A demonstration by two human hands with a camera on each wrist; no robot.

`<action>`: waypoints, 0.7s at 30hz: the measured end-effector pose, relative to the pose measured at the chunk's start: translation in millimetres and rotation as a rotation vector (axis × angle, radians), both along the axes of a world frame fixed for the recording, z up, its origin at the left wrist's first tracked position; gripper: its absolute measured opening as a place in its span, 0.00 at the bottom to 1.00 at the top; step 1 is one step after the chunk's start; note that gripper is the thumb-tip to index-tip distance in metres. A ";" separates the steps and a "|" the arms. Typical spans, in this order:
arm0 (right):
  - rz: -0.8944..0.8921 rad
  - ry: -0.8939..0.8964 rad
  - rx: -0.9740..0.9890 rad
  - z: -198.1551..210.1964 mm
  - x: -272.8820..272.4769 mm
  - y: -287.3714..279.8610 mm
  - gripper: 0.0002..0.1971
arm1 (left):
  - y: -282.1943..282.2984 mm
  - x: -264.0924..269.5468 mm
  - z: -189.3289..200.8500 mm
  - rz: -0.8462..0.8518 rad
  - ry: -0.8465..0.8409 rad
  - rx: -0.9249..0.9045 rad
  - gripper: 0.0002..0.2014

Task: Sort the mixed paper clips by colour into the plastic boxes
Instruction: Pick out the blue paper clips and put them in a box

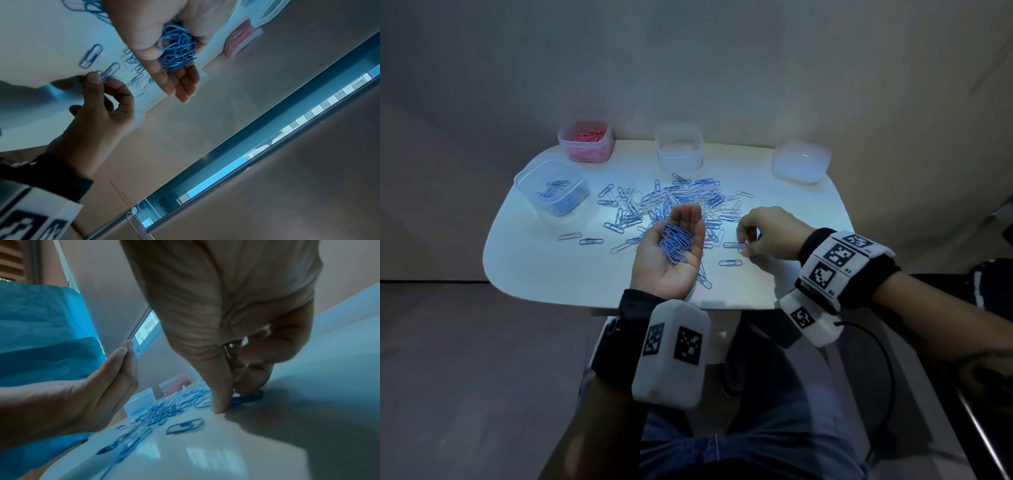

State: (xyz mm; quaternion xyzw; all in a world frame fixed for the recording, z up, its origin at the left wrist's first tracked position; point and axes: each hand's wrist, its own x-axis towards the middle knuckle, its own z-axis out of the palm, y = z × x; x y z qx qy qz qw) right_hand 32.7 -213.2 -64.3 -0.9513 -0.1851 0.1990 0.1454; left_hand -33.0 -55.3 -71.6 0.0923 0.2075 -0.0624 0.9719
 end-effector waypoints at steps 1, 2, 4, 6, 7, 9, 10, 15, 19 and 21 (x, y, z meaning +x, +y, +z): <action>0.005 0.025 0.008 0.8 0.7 0.2 0.10 | -0.4 -0.2 -0.1 -0.005 -0.003 -0.002 0.31; 0.007 0.035 0.006 1.7 0.5 0.6 0.13 | -0.9 -0.3 -0.7 -0.008 -0.004 -0.005 0.31; 0.006 0.013 -0.032 2.6 -2.3 1.5 0.14 | -1.6 -0.6 -2.2 -0.007 0.002 -0.010 0.31; 0.025 -0.041 -0.090 2.1 -7.1 3.4 0.08 | -2.3 -0.7 -4.1 -0.005 0.010 -0.011 0.31; 0.040 -0.071 -0.119 1.6 -9.8 4.5 0.04 | -3.0 -0.8 -4.8 -0.006 0.013 -0.008 0.31; 0.073 -0.135 -0.191 0.2 -14.6 7.8 0.05 | -4.7 -0.9 -5.6 -0.010 0.018 0.007 0.32; 0.093 -0.163 -0.236 -0.4 -16.4 9.4 0.06 | -5.8 -0.8 -5.8 -0.011 0.022 0.016 0.32; 0.164 -0.240 -0.335 -2.1 -24.7 13.4 0.03 | -9.3 -1.1 -7.9 -0.017 0.037 0.043 0.32; 0.128 -0.200 -0.296 -4.5 -21.9 8.7 0.02 | -10.2 -1.3 -14.4 -0.022 0.046 0.067 0.33; 0.036 -0.146 -0.128 7.9 -15.0 2.7 0.03 | -10.0 -0.4 -17.6 -0.018 0.054 0.068 0.33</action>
